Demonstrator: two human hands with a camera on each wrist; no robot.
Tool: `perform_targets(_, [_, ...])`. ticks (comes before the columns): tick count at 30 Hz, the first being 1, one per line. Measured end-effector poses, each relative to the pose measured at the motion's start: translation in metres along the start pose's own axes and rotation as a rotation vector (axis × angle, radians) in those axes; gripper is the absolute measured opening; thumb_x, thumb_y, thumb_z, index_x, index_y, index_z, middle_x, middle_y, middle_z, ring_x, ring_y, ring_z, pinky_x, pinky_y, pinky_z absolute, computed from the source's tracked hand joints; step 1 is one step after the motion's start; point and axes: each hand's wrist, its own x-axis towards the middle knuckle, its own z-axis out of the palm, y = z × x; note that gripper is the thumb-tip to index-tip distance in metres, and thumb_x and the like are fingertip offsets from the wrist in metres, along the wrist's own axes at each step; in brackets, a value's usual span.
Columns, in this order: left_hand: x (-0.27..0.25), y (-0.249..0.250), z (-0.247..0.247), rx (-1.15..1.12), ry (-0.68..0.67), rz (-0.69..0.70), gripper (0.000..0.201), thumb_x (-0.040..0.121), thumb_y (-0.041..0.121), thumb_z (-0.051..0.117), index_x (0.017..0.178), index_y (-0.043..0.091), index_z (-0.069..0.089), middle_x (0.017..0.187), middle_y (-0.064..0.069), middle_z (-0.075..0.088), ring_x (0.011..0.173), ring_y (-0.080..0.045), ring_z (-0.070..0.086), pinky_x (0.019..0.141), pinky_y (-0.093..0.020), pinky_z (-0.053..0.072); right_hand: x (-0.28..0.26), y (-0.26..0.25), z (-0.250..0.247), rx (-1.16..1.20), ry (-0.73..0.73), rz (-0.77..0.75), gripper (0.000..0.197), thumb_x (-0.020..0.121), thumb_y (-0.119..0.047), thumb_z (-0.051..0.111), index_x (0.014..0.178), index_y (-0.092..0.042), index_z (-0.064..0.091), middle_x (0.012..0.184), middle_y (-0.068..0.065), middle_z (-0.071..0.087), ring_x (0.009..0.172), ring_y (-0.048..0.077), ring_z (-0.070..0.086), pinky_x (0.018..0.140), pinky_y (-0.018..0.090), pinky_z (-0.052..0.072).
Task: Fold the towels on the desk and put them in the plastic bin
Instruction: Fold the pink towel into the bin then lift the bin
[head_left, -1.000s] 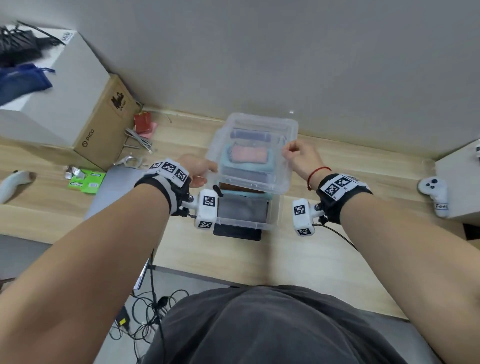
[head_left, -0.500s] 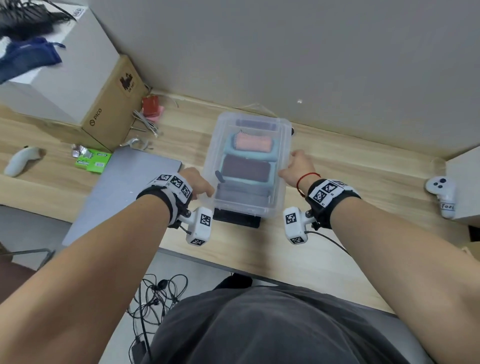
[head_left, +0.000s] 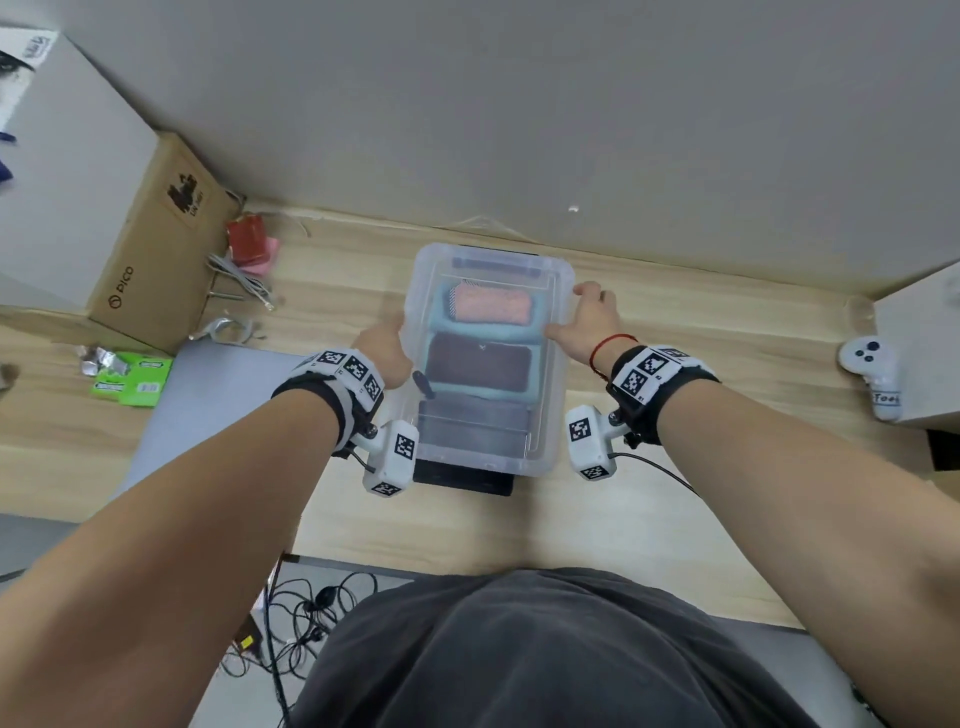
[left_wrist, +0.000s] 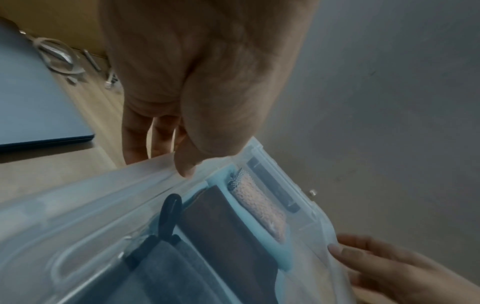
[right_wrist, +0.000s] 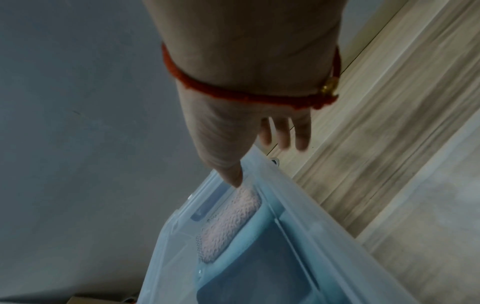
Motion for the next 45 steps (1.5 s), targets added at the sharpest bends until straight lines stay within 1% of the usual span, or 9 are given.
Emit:
perform_targets(7, [0.041, 0.039, -0.019, 0.23, -0.113, 0.23, 0.085, 0.085, -0.003, 0.048, 0.154, 0.029, 0.009, 0.138, -0.014, 0.051, 0.11, -0.032, 0.057, 0.086, -0.035, 0.051, 0.018, 0.019, -0.013, -0.125, 0.231, 0.007, 0.071, 0.082, -0.05, 0.067, 0.138, -0.017, 0.04, 0.139, 0.012, 0.038, 0.127, 0.032, 0.036, 0.101, 0.045, 0.04])
perform_targets(10, [0.054, 0.065, -0.019, 0.312, -0.166, 0.336, 0.09, 0.082, -0.01, 0.044, 0.154, 0.033, 0.011, 0.141, -0.013, 0.048, 0.096, -0.03, 0.059, 0.07, -0.031, 0.051, 0.018, 0.041, -0.018, -0.086, 0.167, 0.092, 0.078, 0.081, -0.056, 0.066, 0.141, -0.016, 0.035, 0.141, 0.013, 0.039, 0.13, 0.032, 0.037, 0.105, 0.047, 0.038])
perform_targets(14, [0.068, 0.093, -0.013, 0.401, -0.199, 0.47, 0.09, 0.081, -0.013, 0.043, 0.152, 0.038, 0.019, 0.147, -0.009, 0.044, 0.11, -0.032, 0.058, 0.08, -0.034, 0.053, 0.006, 0.077, -0.025, 0.128, -0.01, 0.285, 0.097, 0.075, -0.066, 0.066, 0.146, -0.015, 0.025, 0.144, 0.012, 0.043, 0.13, 0.031, 0.046, 0.105, 0.044, 0.041])
perform_targets(19, [0.066, 0.117, 0.0, 0.483, -0.211, 0.533, 0.097, 0.076, -0.015, 0.053, 0.152, 0.035, 0.019, 0.13, -0.014, 0.052, 0.095, -0.03, 0.056, 0.075, -0.04, 0.051, -0.01, 0.106, -0.024, 0.223, -0.153, 0.342, 0.099, 0.05, -0.09, 0.06, 0.114, -0.014, 0.06, 0.093, 0.003, 0.069, 0.082, 0.022, 0.067, 0.065, 0.029, 0.048])
perform_targets(21, [0.056, 0.125, 0.01, 0.516, -0.177, 0.532, 0.089, 0.079, -0.009, 0.056, 0.151, 0.027, 0.018, 0.121, -0.017, 0.049, 0.086, -0.029, 0.051, 0.068, -0.039, 0.047, -0.012, 0.105, -0.024, 0.195, -0.083, 0.315, 0.082, 0.058, -0.082, 0.066, 0.104, -0.014, 0.06, 0.087, 0.001, 0.066, 0.078, 0.021, 0.064, 0.063, 0.028, 0.045])
perform_targets(24, [0.044, 0.131, 0.031, 0.486, -0.083, 0.451, 0.074, 0.089, 0.03, 0.054, 0.149, 0.017, 0.014, 0.135, -0.022, 0.041, 0.116, -0.039, 0.047, 0.095, -0.05, 0.043, -0.017, 0.092, -0.027, 0.004, -0.004, 0.218, 0.053, 0.081, -0.06, 0.066, 0.103, -0.013, 0.058, 0.094, 0.005, 0.063, 0.087, 0.027, 0.061, 0.069, 0.028, 0.042])
perform_targets(28, [0.039, 0.129, 0.048, 0.598, -0.046, 0.411, 0.133, 0.058, 0.091, 0.051, 0.152, 0.016, -0.006, 0.149, -0.02, 0.028, 0.137, -0.037, 0.03, 0.111, -0.056, 0.026, -0.022, 0.081, -0.025, -0.097, 0.041, 0.168, 0.05, 0.092, -0.041, 0.06, 0.122, -0.003, 0.049, 0.113, 0.016, 0.063, 0.103, 0.033, 0.061, 0.072, 0.028, 0.039])
perform_targets(36, [0.042, 0.13, 0.054, 0.629, -0.01, 0.399, 0.14, 0.052, 0.092, 0.055, 0.152, 0.017, -0.007, 0.15, -0.018, 0.027, 0.138, -0.038, 0.026, 0.111, -0.06, 0.023, -0.029, 0.073, -0.015, -0.131, 0.049, 0.172, 0.089, 0.076, -0.065, 0.066, 0.13, 0.0, 0.04, 0.129, 0.019, 0.054, 0.117, 0.034, 0.055, 0.092, 0.036, 0.044])
perform_targets(45, [0.042, 0.13, 0.057, 0.637, 0.038, 0.421, 0.139, 0.049, 0.094, 0.054, 0.15, 0.016, -0.002, 0.142, -0.016, 0.034, 0.131, -0.037, 0.034, 0.107, -0.06, 0.028, -0.034, 0.061, -0.01, -0.26, 0.133, 0.168, 0.082, 0.077, -0.06, 0.071, 0.126, 0.0, 0.043, 0.122, 0.016, 0.058, 0.111, 0.032, 0.058, 0.089, 0.037, 0.046])
